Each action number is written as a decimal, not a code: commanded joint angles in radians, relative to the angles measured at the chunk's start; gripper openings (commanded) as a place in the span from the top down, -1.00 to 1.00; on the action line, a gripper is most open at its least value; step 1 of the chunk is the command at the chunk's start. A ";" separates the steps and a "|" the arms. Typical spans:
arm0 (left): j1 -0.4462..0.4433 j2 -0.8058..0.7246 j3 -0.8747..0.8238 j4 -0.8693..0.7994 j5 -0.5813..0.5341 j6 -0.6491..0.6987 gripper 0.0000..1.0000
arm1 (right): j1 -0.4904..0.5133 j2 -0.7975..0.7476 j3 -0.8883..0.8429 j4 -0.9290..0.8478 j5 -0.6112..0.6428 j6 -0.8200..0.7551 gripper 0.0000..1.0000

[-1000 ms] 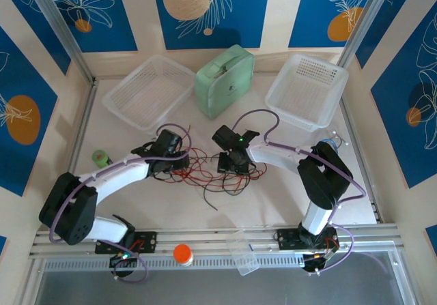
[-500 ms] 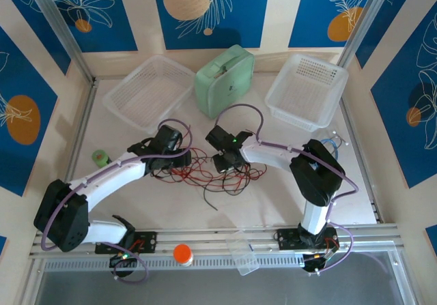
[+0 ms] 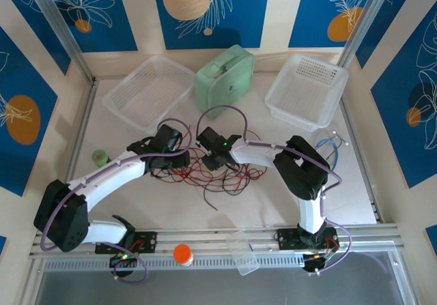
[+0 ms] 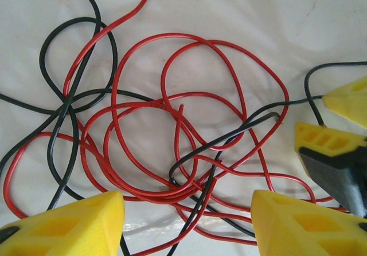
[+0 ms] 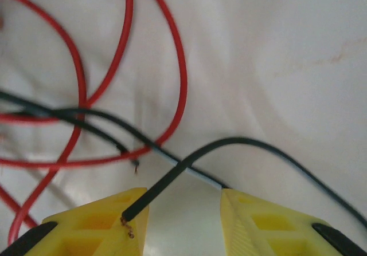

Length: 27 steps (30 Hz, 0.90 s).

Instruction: Untangle the cables

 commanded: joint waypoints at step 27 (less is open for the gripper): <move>-0.008 -0.038 0.023 -0.050 0.000 -0.004 -0.20 | -0.080 0.098 0.163 0.068 0.022 0.010 0.41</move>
